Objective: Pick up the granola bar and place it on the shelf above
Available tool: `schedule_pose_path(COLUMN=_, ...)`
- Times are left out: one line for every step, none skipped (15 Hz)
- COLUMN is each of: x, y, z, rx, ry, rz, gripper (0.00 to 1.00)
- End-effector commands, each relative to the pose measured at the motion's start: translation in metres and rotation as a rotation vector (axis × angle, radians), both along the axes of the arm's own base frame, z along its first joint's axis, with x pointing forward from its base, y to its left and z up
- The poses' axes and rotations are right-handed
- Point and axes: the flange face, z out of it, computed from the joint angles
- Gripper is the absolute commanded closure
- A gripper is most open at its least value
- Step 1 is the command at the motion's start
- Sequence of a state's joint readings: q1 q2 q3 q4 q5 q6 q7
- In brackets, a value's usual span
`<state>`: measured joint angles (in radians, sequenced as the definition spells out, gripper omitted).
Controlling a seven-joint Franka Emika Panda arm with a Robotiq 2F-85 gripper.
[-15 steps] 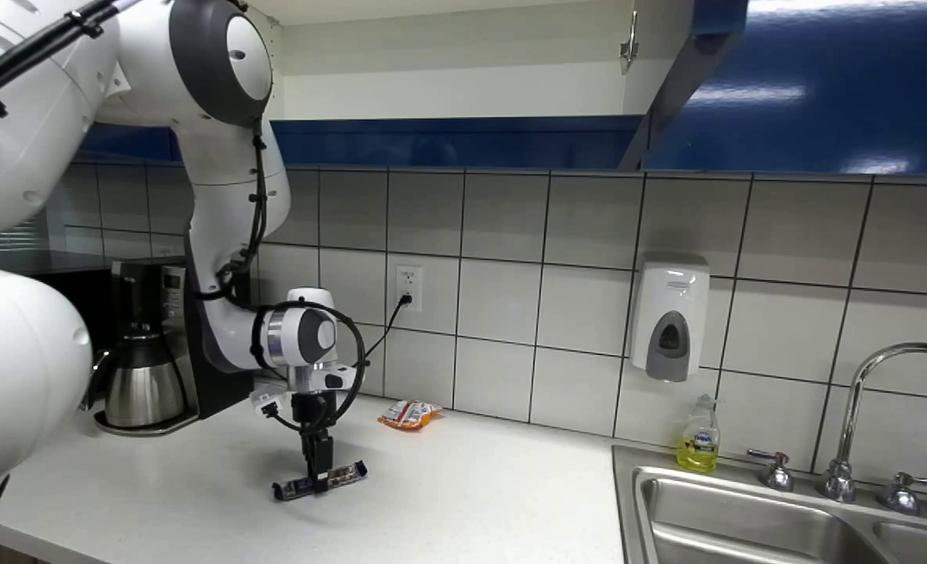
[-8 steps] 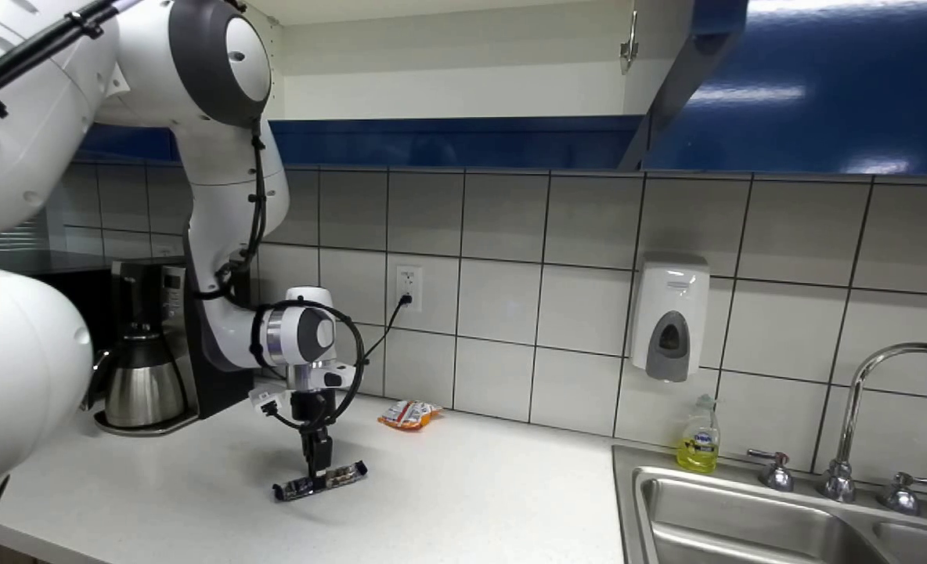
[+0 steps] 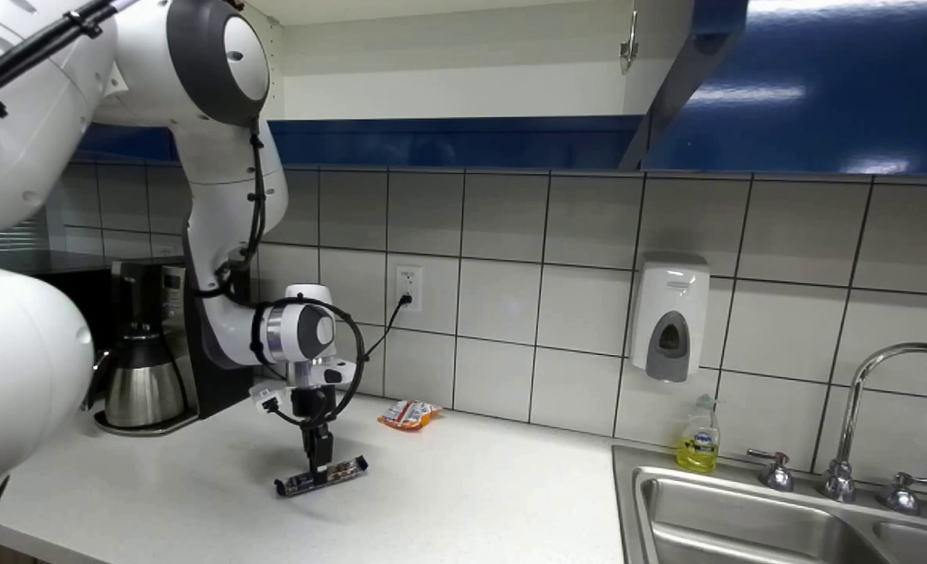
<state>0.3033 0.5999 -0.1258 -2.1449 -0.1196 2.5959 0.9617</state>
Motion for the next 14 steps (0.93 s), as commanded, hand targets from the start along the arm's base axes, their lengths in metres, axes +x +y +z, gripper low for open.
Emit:
schedule_pose_path(x=0.004, y=0.005, z=0.027, rx=-0.027, ry=-0.046, rz=0.007, gripper=0.91)
schedule_pose_path(x=0.005, y=0.006, z=0.033, rx=-0.031, ry=-0.053, rz=0.016, gripper=0.91)
schedule_pose_path(x=0.005, y=0.008, z=0.039, rx=-0.034, ry=-0.064, rz=0.023, gripper=0.91)
schedule_pose_path(x=0.005, y=0.01, z=0.043, rx=-0.035, ry=-0.072, rz=0.031, gripper=0.91)
schedule_pose_path(x=0.005, y=0.012, z=0.049, rx=-0.039, ry=-0.081, rz=0.039, gripper=0.91)
schedule_pose_path(x=0.005, y=0.013, z=0.053, rx=-0.04, ry=-0.09, rz=0.045, gripper=0.91)
schedule_pose_path(x=0.005, y=0.015, z=0.057, rx=-0.04, ry=-0.094, rz=0.052, gripper=0.91)
schedule_pose_path(x=0.005, y=0.016, z=0.06, rx=-0.041, ry=-0.097, rz=0.064, gripper=0.91)
schedule_pose_path(x=0.005, y=0.016, z=0.063, rx=-0.039, ry=-0.096, rz=0.077, gripper=0.91)
schedule_pose_path(x=0.004, y=0.017, z=0.065, rx=-0.042, ry=-0.096, rz=0.092, gripper=0.91)
schedule_pose_path(x=0.003, y=0.017, z=0.067, rx=-0.039, ry=-0.091, rz=0.115, gripper=0.91)
schedule_pose_path(x=0.001, y=0.019, z=0.069, rx=-0.037, ry=-0.087, rz=0.15, gripper=0.91)
schedule_pose_path(x=-0.002, y=0.02, z=0.07, rx=-0.036, ry=-0.08, rz=0.182, gripper=0.91)
schedule_pose_path(x=-0.005, y=0.022, z=0.073, rx=-0.028, ry=-0.075, rz=0.228, gripper=0.91)
